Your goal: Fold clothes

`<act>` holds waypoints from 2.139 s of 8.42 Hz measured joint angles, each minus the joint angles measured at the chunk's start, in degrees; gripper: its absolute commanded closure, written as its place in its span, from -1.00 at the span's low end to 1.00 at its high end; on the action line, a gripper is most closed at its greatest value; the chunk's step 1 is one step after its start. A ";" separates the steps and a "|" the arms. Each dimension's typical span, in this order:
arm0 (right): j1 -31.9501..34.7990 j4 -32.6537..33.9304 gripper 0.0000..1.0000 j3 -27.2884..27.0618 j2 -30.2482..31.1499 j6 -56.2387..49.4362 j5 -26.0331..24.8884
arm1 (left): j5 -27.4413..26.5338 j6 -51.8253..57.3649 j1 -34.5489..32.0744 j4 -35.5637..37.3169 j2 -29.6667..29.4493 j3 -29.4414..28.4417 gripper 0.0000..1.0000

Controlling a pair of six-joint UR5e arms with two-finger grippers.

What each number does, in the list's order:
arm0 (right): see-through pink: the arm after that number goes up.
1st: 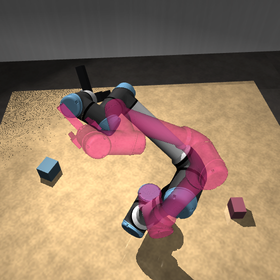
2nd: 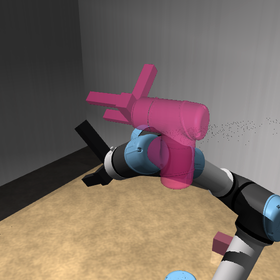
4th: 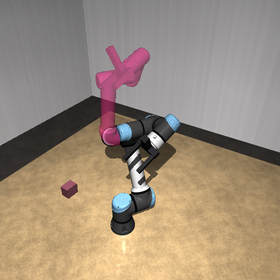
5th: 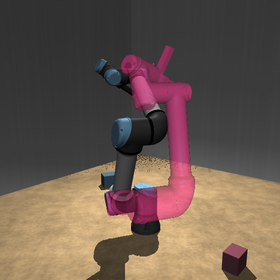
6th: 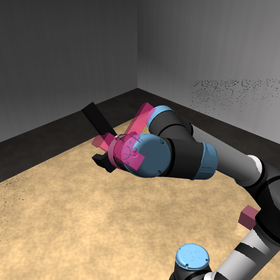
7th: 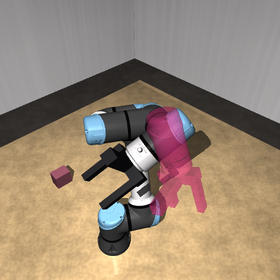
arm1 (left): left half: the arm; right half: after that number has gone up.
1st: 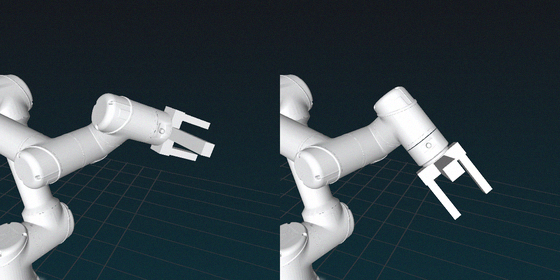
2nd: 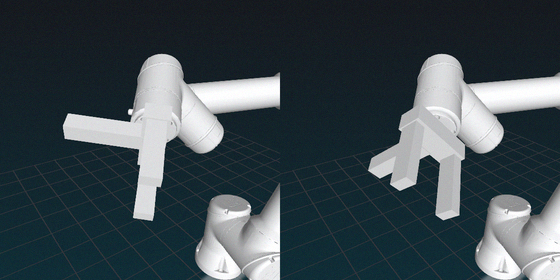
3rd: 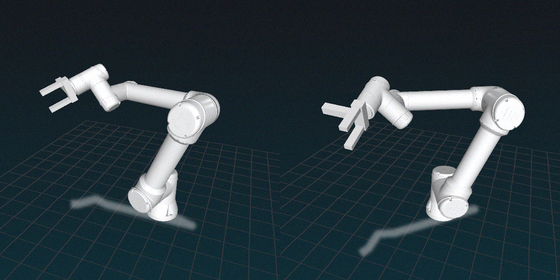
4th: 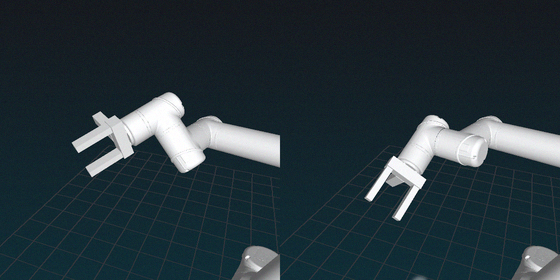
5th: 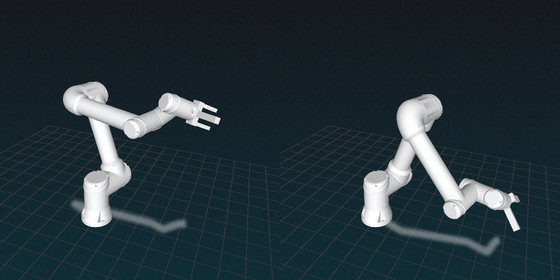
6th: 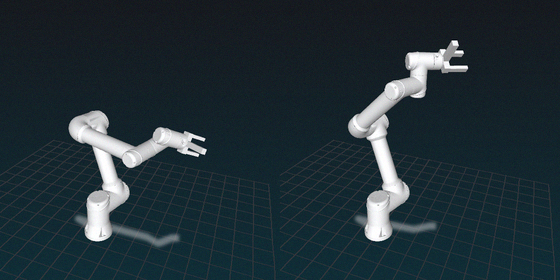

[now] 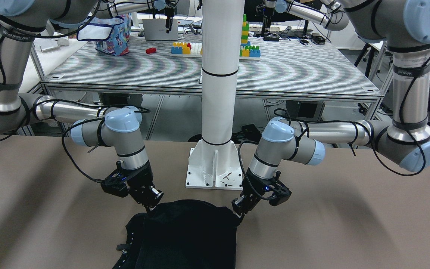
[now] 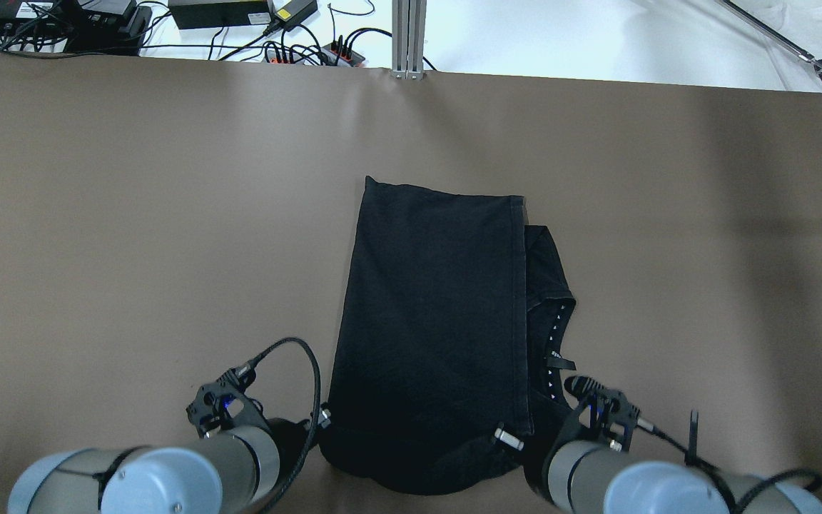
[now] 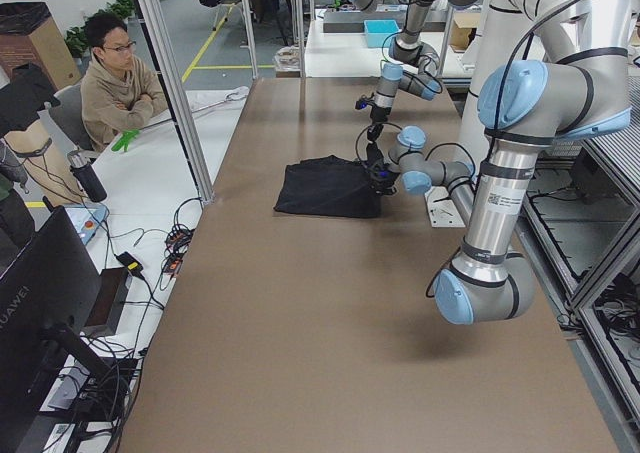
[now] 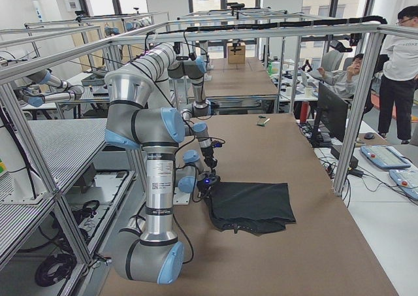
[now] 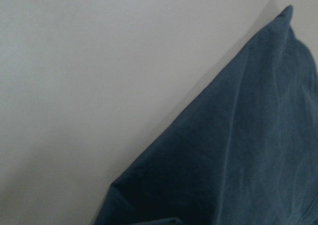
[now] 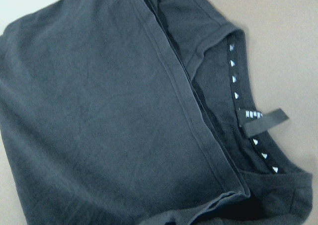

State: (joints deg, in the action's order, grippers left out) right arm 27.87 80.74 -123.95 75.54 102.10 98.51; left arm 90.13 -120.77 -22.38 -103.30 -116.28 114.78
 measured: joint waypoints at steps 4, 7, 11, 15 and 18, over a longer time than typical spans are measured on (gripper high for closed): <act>12.14 -0.63 1.00 14.08 -7.66 -10.93 6.36 | 8.56 3.19 -14.80 -0.69 -15.12 -19.30 1.00; 17.22 -8.79 -0.83 32.67 -16.04 -16.37 7.65 | 11.04 6.97 -20.68 -11.19 -26.08 -43.31 -0.98; 24.24 -13.66 -0.90 48.77 -25.01 -29.61 9.38 | 7.03 16.47 -23.41 -21.86 -36.74 -64.99 -1.00; 25.53 -13.92 -0.89 49.66 -25.62 -35.62 9.18 | 6.20 20.84 -23.93 -22.34 -37.30 -66.09 -1.00; 26.05 -14.19 -0.90 49.66 -23.53 -46.15 8.06 | 6.18 32.86 -25.30 -22.15 -34.54 -63.53 -1.00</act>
State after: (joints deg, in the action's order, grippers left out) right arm 53.92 66.55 -74.30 52.01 55.95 106.57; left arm 96.31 -87.91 -47.68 -125.44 -150.82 51.25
